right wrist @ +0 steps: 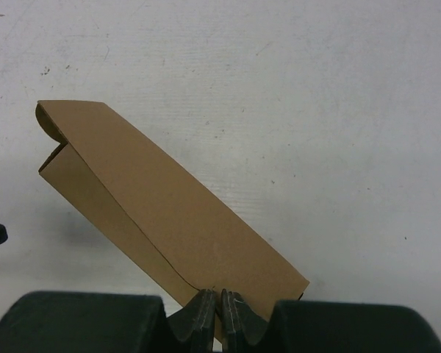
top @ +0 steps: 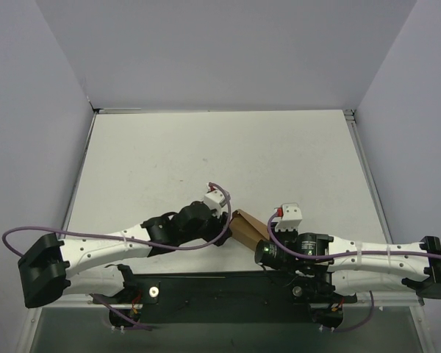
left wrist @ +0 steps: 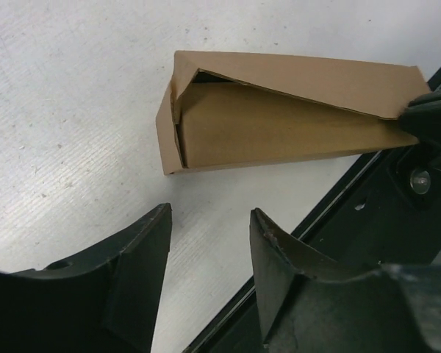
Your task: Fold the paper box
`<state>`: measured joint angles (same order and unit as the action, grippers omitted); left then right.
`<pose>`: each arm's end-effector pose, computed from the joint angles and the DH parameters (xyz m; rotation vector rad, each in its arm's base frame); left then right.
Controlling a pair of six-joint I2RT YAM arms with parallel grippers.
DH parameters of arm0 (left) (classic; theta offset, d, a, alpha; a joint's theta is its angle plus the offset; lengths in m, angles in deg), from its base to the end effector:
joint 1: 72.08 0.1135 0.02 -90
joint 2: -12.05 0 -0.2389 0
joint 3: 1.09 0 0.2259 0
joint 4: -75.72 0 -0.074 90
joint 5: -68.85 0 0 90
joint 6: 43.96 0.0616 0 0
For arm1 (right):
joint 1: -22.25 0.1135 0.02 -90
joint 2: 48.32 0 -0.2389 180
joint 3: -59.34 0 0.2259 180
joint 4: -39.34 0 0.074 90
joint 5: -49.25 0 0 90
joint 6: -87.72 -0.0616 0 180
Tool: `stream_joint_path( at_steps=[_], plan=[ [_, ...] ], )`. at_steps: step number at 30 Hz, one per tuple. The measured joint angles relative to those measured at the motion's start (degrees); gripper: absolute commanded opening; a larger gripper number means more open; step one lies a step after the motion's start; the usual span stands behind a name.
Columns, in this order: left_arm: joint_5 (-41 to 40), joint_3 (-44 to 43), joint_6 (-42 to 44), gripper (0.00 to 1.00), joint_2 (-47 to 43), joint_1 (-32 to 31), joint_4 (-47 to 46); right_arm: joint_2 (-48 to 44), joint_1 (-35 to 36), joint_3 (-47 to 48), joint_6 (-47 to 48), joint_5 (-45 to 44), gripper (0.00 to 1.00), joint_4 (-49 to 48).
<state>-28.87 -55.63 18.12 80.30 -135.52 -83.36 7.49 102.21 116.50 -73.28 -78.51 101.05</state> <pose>0.1246 -0.2307 0.2051 0.6160 2.1868 -0.7453 0.0672 0.1631 0.2098 0.0285 2.3636 0.4011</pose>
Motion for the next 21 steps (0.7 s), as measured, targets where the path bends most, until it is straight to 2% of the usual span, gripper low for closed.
stream_joint_path(
  at_steps=[3,6,15,21],
  plan=[
    [1.0,0.0,0.0,0.72,-2.5,0.2,0.1,0.1,0.0,0.0,-0.2,0.0,0.09,0.0],
    [2.1,-0.5,-0.3,0.76,-4.1,1.4,0.2,0.1,0.0,0.0,-0.2,0.0,0.09,0.1],
    [3.8,-10.1,-1.7,0.77,3.1,6.8,-0.8,0.1,0.4,0.0,-0.8,0.0,0.09,0.2],
    [5.5,-11.5,-2.3,0.76,9.6,10.1,-3.2,0.1,0.8,0.0,-1.0,-0.2,0.09,0.4]
  ],
)
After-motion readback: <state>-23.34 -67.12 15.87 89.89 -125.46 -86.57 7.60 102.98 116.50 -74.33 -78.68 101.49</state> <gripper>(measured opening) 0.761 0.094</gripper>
